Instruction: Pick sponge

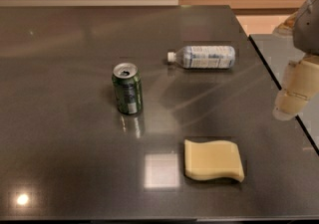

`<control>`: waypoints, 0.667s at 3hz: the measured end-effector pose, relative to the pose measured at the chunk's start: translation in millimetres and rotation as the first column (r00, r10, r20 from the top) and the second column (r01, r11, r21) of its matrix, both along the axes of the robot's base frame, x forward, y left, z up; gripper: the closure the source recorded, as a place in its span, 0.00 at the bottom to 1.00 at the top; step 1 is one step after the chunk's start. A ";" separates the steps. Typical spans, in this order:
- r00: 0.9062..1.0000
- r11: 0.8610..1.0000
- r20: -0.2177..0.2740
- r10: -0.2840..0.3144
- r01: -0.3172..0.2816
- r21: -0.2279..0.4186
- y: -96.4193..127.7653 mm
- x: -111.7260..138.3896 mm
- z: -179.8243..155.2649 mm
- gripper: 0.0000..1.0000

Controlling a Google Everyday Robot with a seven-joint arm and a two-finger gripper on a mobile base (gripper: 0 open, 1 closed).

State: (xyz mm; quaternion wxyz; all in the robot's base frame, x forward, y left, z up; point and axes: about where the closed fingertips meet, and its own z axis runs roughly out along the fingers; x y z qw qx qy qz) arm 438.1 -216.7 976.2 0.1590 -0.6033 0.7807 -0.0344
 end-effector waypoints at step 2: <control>0.999 1.000 -0.017 0.031 -0.031 -0.004 8.6 -11.4 -8.3 0.00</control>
Offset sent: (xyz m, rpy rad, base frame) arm -0.0301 0.0201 -0.0265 -0.0124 0.0662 0.0807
